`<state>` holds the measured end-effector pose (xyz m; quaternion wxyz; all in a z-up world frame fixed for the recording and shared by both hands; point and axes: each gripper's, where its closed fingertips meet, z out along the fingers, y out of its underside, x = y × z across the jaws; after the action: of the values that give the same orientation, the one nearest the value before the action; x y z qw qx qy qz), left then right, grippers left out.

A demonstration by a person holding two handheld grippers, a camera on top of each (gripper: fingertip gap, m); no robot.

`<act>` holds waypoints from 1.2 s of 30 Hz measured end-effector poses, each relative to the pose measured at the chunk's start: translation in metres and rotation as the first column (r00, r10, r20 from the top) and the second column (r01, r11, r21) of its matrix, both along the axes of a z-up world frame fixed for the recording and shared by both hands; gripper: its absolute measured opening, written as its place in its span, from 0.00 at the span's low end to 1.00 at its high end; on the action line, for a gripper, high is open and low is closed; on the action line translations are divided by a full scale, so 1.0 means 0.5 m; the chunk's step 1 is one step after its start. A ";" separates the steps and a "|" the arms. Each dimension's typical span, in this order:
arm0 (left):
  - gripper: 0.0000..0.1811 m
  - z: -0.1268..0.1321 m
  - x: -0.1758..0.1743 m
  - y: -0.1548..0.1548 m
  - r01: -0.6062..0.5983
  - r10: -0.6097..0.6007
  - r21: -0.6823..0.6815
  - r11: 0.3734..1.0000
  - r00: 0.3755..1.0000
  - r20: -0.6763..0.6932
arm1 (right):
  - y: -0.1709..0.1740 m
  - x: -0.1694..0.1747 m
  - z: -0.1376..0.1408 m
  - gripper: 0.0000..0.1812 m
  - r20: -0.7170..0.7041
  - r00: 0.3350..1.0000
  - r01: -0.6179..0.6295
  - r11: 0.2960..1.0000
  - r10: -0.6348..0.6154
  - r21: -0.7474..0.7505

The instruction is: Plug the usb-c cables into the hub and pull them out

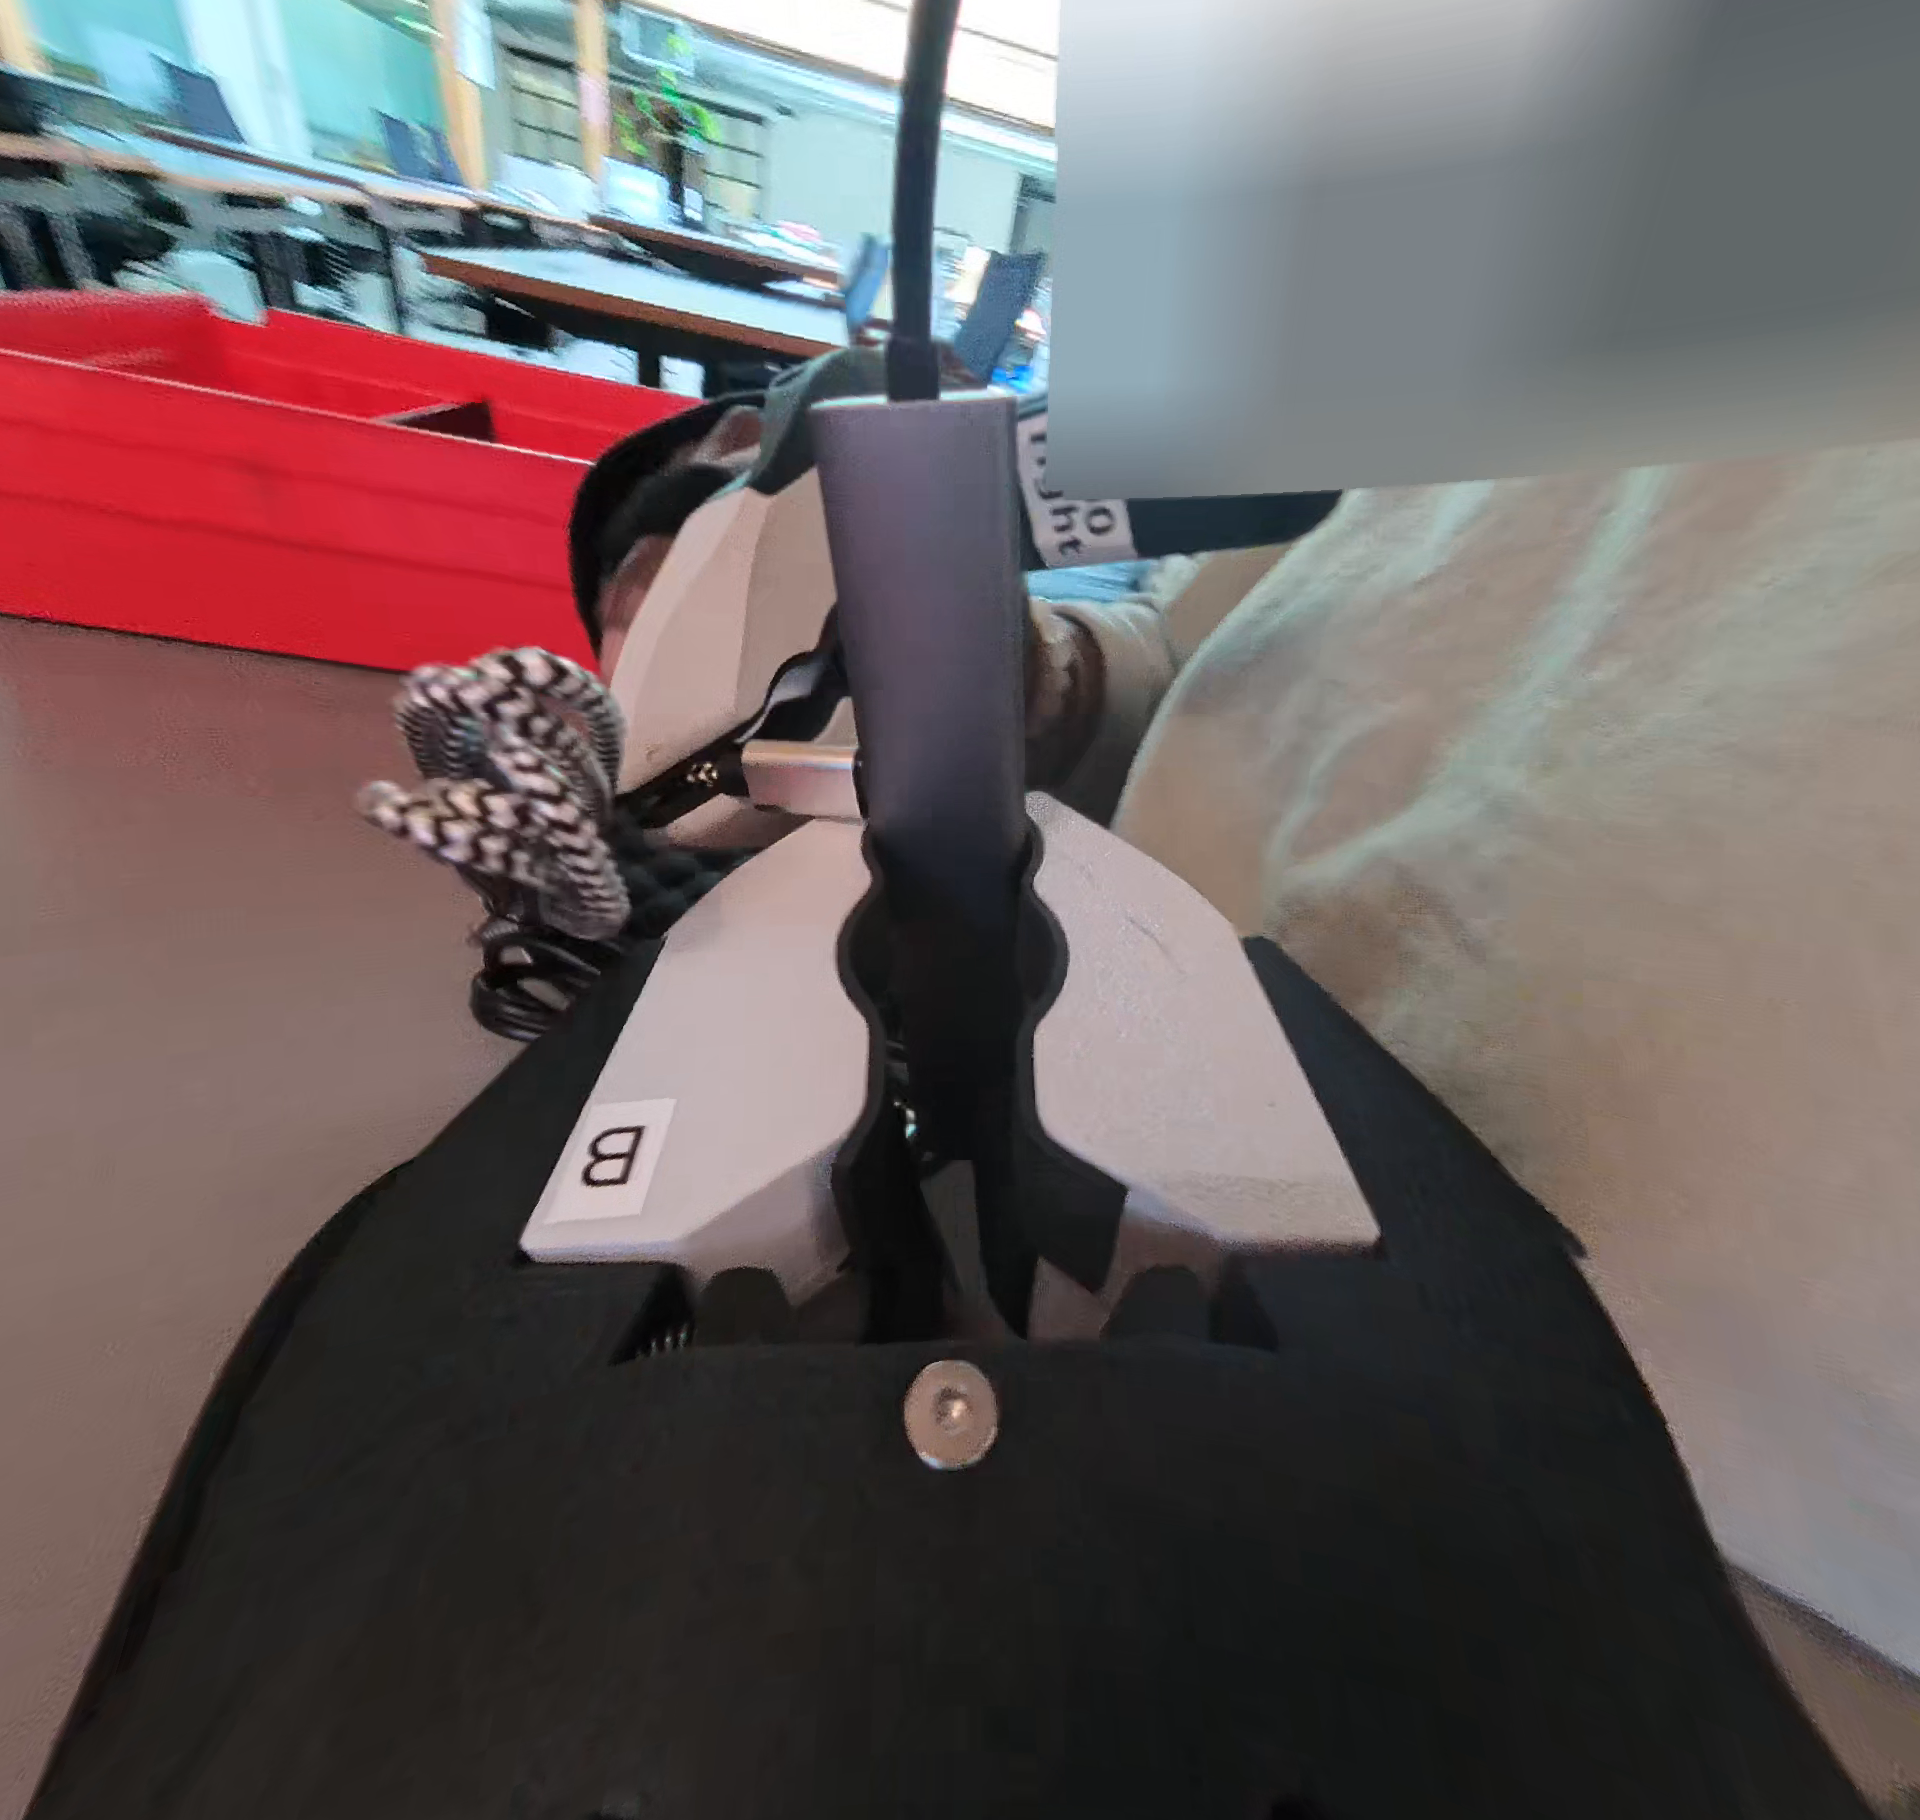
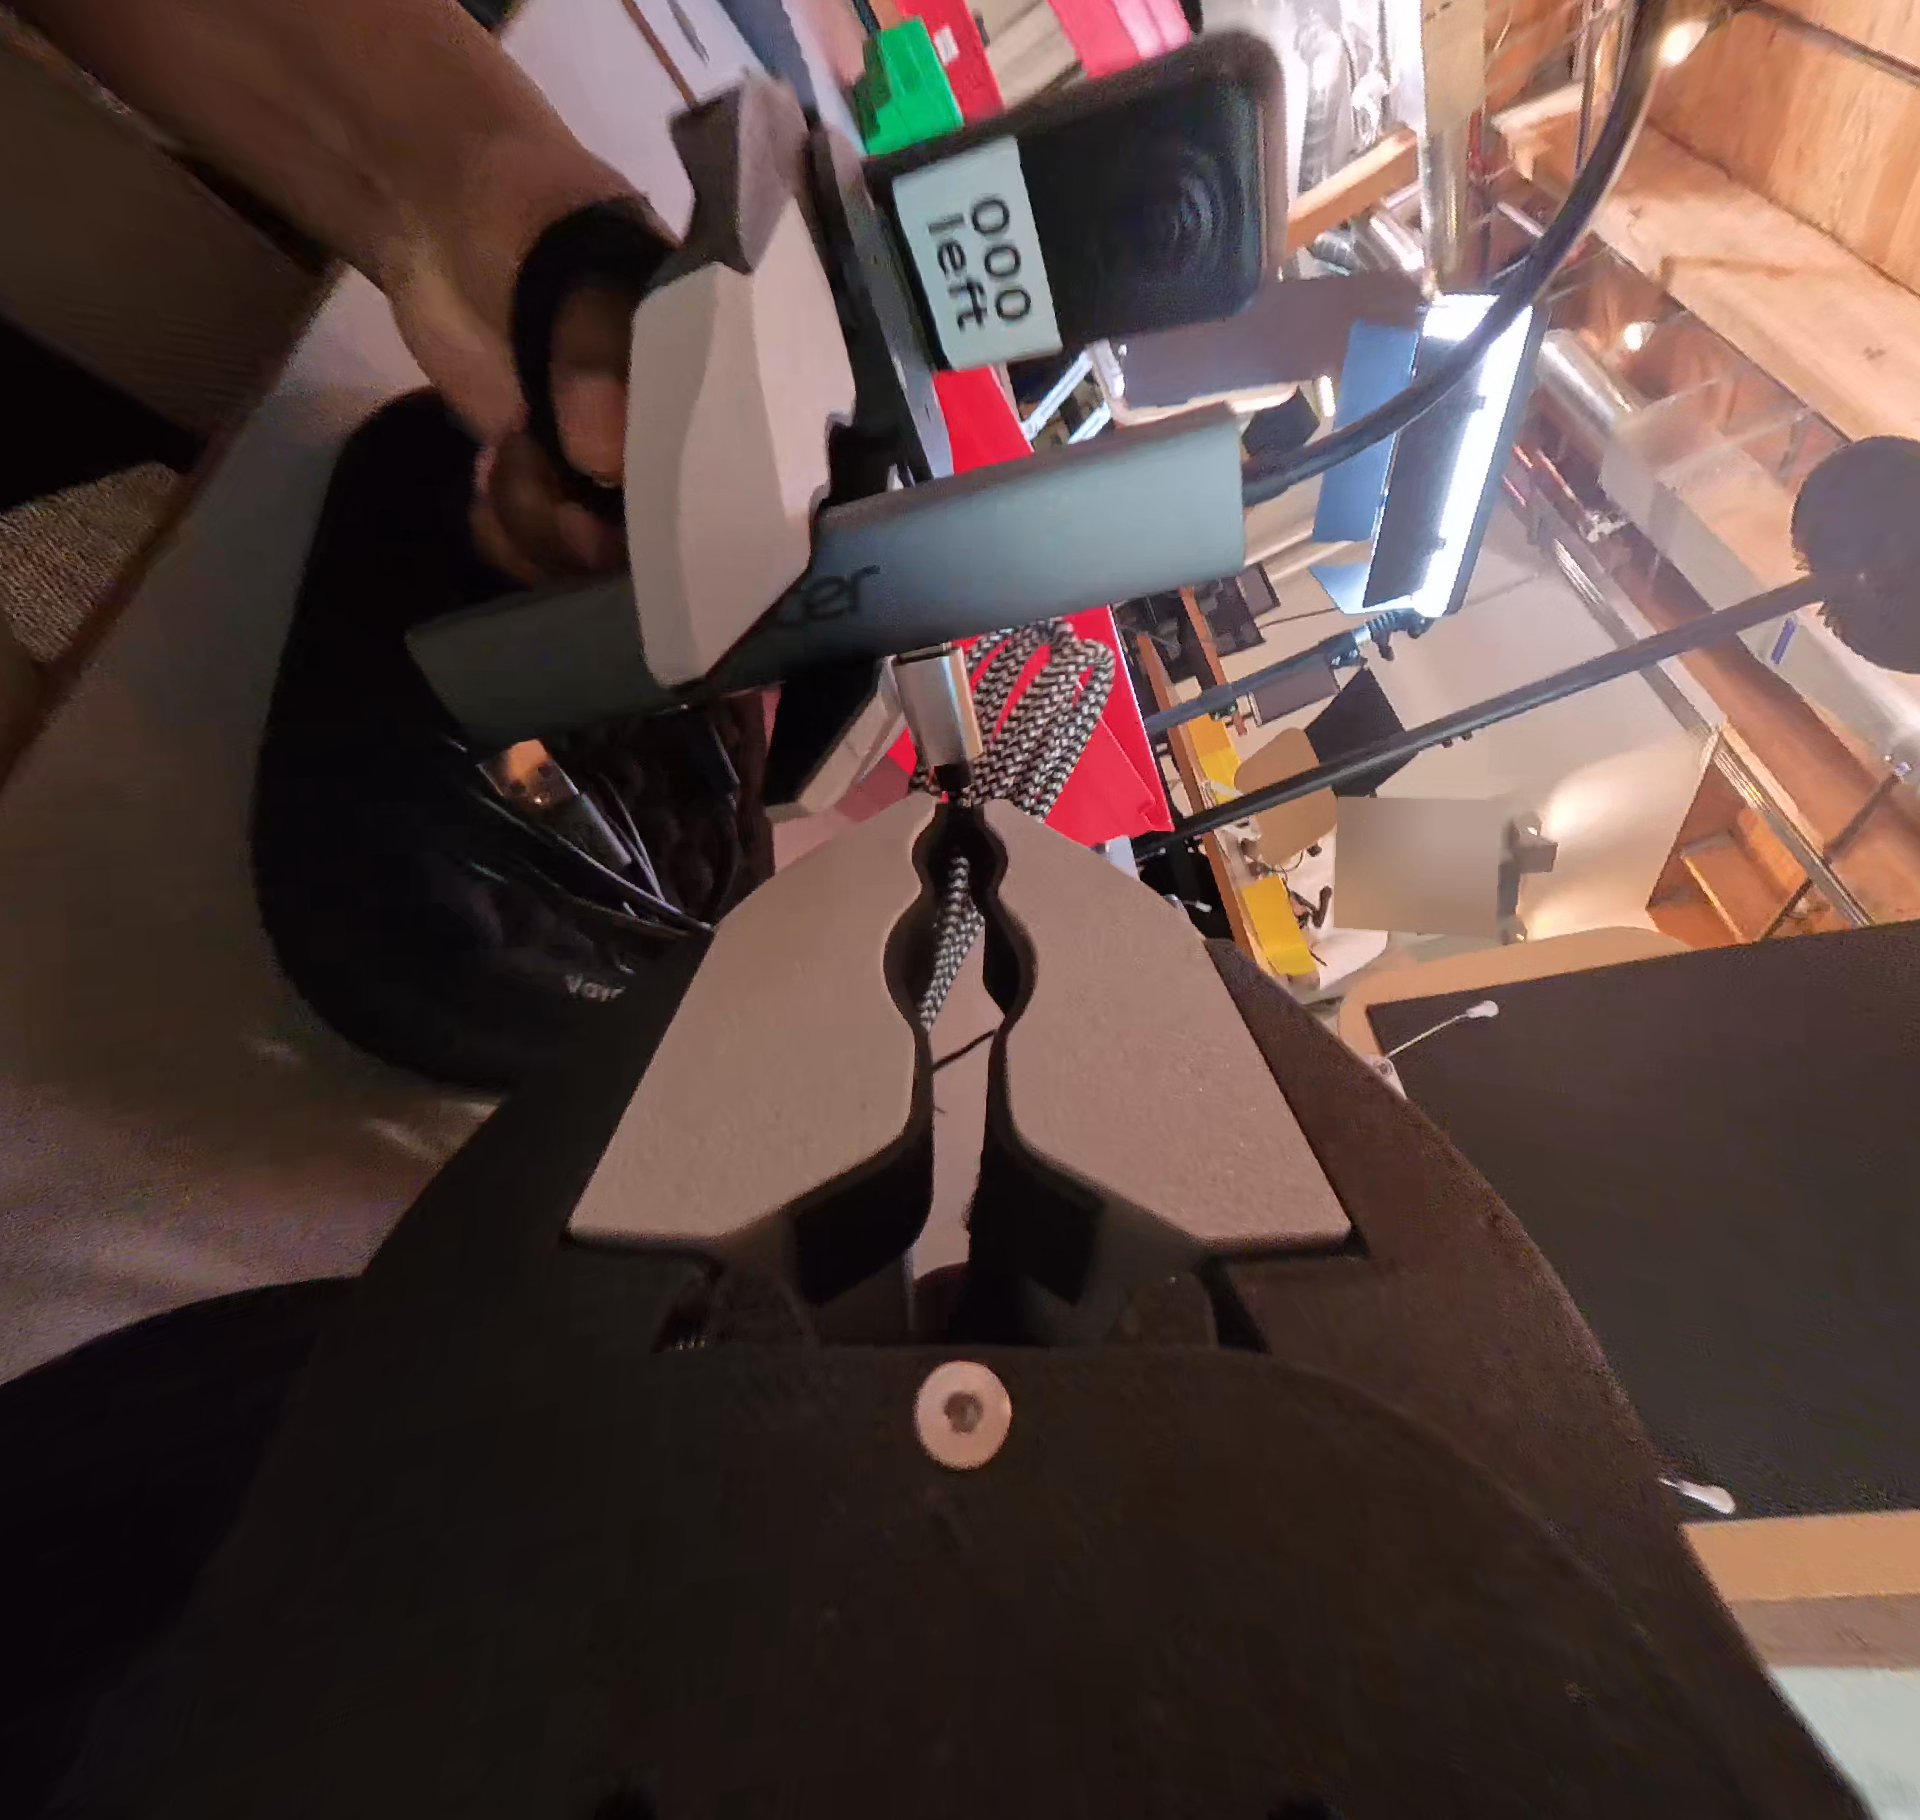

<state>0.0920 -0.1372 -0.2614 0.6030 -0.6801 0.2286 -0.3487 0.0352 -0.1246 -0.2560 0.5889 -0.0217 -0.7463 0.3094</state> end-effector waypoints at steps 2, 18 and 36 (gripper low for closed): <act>0.09 0.000 0.010 -0.006 0.064 -0.064 -0.024 0.998 0.998 0.019 | -0.005 0.022 0.000 0.04 -0.002 0.999 -0.038 0.999 0.038 -0.002; 0.09 -0.027 0.044 -0.026 0.261 -0.263 -0.208 0.943 0.965 0.018 | -0.036 0.086 0.012 0.10 0.611 0.632 -0.293 0.877 0.477 -0.382; 0.10 -0.150 0.057 -0.016 0.021 -0.034 -0.027 0.999 0.584 -0.811 | -0.050 0.151 -0.093 0.04 0.556 0.782 -0.372 0.927 0.281 0.055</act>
<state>0.1204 -0.1451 -0.3366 0.4222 -0.7651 0.4861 -0.0114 0.1109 -0.1497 -0.3023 0.2924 0.0701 -0.8961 0.3264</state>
